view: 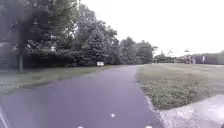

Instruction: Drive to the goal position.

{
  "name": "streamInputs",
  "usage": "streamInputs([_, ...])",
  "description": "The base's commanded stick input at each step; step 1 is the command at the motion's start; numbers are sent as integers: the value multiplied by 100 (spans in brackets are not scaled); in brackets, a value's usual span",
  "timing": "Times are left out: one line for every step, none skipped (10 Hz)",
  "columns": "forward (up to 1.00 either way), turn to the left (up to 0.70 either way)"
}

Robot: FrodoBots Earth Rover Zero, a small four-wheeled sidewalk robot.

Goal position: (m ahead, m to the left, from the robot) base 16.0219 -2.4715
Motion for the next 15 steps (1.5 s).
streamInputs([70, 0])
streamInputs([70, 0])
streamInputs([70, 0])
streamInputs([70, 0])
streamInputs([70, 0])
streamInputs([70, 0])
streamInputs([70, 0])
streamInputs([70, 0])
streamInputs([70, 0])
streamInputs([70, 0])
streamInputs([70, 0])
streamInputs([70, 0])
streamInputs([70, 0])
streamInputs([70, 0])
streamInputs([70, 0])
